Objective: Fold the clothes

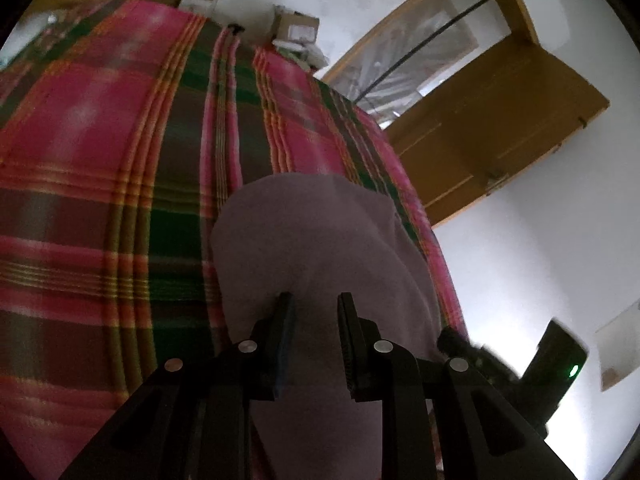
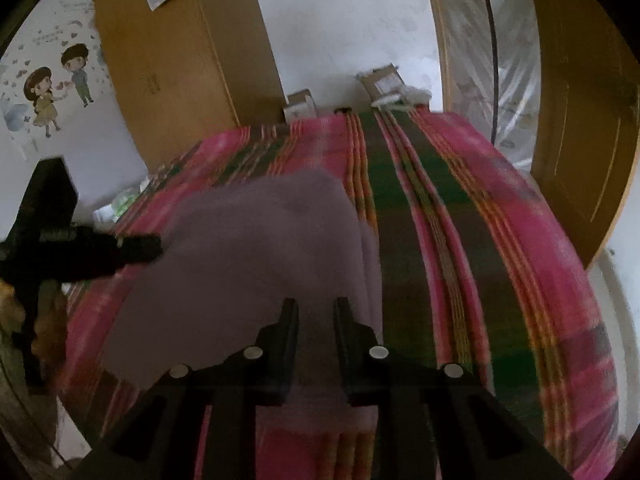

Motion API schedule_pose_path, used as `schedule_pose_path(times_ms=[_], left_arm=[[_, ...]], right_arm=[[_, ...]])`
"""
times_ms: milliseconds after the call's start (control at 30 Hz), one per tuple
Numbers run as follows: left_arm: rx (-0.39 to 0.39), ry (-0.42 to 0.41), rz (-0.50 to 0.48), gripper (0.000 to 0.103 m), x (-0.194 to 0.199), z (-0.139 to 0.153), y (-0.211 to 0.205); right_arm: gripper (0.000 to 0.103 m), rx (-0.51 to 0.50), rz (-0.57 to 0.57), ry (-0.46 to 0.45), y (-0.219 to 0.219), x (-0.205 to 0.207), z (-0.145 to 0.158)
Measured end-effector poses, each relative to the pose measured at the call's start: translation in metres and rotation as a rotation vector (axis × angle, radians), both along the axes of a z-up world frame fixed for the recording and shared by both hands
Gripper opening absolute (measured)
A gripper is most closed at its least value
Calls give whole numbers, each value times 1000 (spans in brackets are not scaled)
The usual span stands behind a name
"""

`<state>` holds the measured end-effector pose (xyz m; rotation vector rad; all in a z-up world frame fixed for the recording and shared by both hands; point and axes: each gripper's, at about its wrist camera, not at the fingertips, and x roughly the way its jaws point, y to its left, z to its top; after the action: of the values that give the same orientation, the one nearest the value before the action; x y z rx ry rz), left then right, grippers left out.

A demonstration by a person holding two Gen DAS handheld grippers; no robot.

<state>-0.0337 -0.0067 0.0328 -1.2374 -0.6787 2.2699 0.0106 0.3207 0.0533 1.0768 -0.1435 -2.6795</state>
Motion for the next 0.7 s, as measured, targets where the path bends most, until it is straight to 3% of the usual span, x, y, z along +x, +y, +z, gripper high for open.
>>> schedule_pose_path(times_ms=[300,533,633,700], left_arm=[[-31,15,-62,22,16,-11,8],[16,-19,-39,23,13,-14,-7],[37,-44,-8,26,14,-15,-19],[53,-67,-7,29,13,-17,-24]], right_arm=[[18,5,24,-47,-8,-32,-24],[18,-19,41,-63,-3,-31,-14],[28,-72,35,-64,13,-32,-7],[42,-95,15,-79,23,-35,-7]])
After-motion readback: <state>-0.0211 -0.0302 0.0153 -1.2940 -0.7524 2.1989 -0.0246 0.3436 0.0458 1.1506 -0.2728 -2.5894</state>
